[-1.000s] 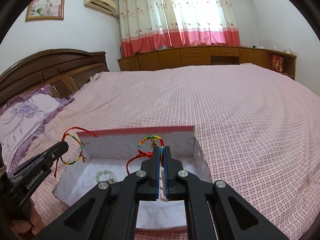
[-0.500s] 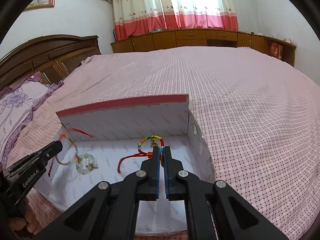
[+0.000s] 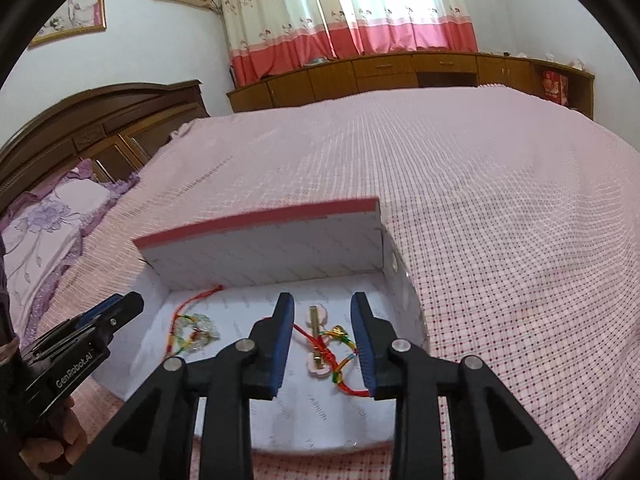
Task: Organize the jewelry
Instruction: 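Open both tools to release the cord bracelets into the box, then withdraw both tools toward the gold charms on the bedspread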
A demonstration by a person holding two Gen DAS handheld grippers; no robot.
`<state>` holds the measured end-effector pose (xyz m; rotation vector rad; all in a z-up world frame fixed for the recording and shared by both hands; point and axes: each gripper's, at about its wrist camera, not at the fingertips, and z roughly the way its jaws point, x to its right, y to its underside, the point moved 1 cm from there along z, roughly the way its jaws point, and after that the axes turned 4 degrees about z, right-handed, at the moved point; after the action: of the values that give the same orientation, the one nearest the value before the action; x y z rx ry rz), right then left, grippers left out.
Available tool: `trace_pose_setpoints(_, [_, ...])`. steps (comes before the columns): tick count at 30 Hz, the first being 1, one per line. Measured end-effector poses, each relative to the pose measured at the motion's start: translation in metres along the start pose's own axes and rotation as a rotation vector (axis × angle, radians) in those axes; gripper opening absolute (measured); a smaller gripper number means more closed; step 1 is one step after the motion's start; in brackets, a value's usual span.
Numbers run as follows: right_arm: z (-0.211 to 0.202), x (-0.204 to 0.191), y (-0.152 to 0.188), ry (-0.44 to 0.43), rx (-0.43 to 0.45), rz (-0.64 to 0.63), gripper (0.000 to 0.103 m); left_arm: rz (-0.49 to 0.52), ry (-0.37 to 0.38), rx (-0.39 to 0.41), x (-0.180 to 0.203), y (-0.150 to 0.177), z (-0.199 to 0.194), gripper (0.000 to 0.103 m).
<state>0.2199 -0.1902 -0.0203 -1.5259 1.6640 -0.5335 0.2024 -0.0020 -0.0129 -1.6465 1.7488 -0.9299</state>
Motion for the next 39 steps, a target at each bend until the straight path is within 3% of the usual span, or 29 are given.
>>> trace_pose_setpoints(12, [-0.075, -0.017, 0.001, -0.089, 0.05, -0.038, 0.033, 0.0, 0.044, 0.029, -0.004, -0.01, -0.061, 0.024])
trace_pose_setpoints(19, [-0.112, -0.029, 0.011, -0.115, 0.075, -0.077, 0.033, 0.015, 0.049, 0.021, -0.003, 0.003, -0.091, 0.024])
trace_pose_setpoints(30, [-0.138, -0.032, 0.047, -0.131, 0.022, -0.104, 0.033, 0.004, 0.062, -0.058, -0.006, 0.036, -0.113, 0.024])
trace_pose_setpoints(39, [-0.142, -0.021, 0.081, -0.101, -0.034, -0.11, 0.033, 0.0, 0.062, -0.154, -0.01, 0.067, -0.104, 0.024])
